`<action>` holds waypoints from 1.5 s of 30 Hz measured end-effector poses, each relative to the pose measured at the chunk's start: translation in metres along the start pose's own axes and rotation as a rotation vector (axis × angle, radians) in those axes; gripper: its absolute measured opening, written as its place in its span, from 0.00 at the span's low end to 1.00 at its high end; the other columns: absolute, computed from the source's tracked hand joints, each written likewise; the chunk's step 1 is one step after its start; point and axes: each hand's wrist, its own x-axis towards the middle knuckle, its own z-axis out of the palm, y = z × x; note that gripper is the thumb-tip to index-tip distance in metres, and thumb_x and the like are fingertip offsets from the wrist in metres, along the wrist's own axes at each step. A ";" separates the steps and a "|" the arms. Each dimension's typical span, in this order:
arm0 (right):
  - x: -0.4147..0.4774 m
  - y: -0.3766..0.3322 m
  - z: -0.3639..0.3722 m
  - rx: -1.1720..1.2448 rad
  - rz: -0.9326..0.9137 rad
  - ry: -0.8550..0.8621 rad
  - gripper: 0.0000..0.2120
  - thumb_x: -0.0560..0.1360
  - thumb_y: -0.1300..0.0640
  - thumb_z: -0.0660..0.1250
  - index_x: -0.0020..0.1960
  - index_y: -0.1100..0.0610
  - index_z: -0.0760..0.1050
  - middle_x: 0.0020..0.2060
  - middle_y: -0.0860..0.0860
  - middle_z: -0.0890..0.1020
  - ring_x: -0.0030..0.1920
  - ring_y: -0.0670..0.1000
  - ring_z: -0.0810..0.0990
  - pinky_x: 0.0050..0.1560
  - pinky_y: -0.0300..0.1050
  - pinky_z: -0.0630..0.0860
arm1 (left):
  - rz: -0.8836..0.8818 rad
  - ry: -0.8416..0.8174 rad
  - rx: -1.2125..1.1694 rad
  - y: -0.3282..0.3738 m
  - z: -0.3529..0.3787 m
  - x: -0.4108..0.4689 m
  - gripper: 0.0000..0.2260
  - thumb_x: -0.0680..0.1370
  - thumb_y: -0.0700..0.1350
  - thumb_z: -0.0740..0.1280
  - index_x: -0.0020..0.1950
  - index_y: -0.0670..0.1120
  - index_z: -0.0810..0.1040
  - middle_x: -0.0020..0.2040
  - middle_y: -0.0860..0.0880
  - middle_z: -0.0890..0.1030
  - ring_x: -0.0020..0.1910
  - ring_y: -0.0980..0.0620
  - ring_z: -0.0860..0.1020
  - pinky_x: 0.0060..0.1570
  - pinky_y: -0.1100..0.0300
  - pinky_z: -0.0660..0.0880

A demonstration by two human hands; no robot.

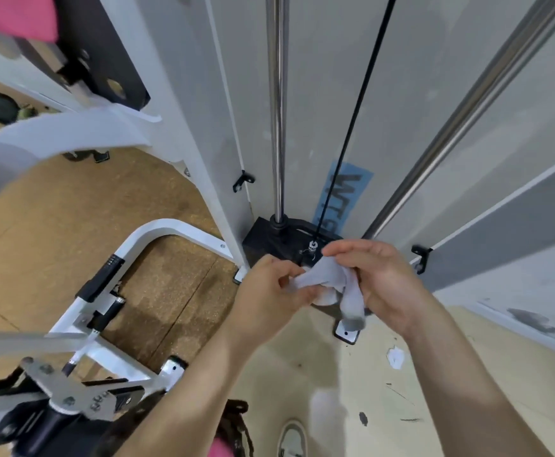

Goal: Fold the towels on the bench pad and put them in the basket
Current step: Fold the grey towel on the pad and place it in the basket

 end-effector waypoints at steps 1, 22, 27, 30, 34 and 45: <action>-0.015 -0.013 0.005 -0.012 -0.017 -0.082 0.10 0.76 0.69 0.62 0.48 0.63 0.82 0.40 0.58 0.84 0.40 0.52 0.82 0.37 0.43 0.80 | -0.019 -0.012 -0.123 0.013 -0.012 -0.015 0.09 0.72 0.52 0.74 0.35 0.52 0.77 0.38 0.47 0.77 0.34 0.56 0.74 0.38 0.65 0.70; -0.390 -0.052 0.270 -0.267 -0.516 -0.485 0.05 0.78 0.61 0.64 0.47 0.57 0.79 0.36 0.53 0.84 0.35 0.49 0.82 0.35 0.38 0.76 | 0.086 0.244 -0.784 0.094 -0.206 -0.485 0.19 0.82 0.50 0.58 0.43 0.48 0.86 0.43 0.45 0.85 0.42 0.50 0.83 0.43 0.59 0.80; -0.439 -0.018 0.362 -0.503 -0.485 -0.680 0.02 0.76 0.59 0.69 0.45 0.57 0.79 0.38 0.55 0.82 0.38 0.50 0.80 0.40 0.44 0.75 | 0.094 0.341 -0.579 0.046 -0.224 -0.584 0.14 0.74 0.46 0.69 0.58 0.45 0.79 0.54 0.44 0.83 0.53 0.46 0.82 0.53 0.48 0.77; -0.456 0.007 0.402 -0.618 -0.415 -0.859 0.04 0.75 0.59 0.69 0.43 0.53 0.78 0.34 0.52 0.80 0.34 0.47 0.77 0.34 0.40 0.72 | 0.122 0.538 -0.704 0.025 -0.229 -0.630 0.15 0.73 0.46 0.68 0.58 0.44 0.78 0.51 0.44 0.84 0.49 0.46 0.82 0.44 0.56 0.78; -0.473 0.044 0.442 -0.740 -0.299 -1.124 0.03 0.74 0.55 0.69 0.46 0.54 0.79 0.36 0.59 0.80 0.36 0.51 0.78 0.38 0.46 0.75 | 0.036 0.825 -0.690 -0.004 -0.228 -0.677 0.08 0.75 0.47 0.67 0.45 0.43 0.79 0.38 0.47 0.82 0.37 0.52 0.78 0.35 0.63 0.74; -0.490 0.184 0.522 -1.319 -0.349 -1.478 0.03 0.71 0.52 0.67 0.42 0.48 0.80 0.38 0.47 0.83 0.39 0.46 0.81 0.45 0.49 0.79 | -0.598 1.471 -0.049 -0.103 -0.209 -0.807 0.12 0.71 0.36 0.72 0.37 0.53 0.77 0.40 0.53 0.76 0.40 0.58 0.76 0.39 0.69 0.69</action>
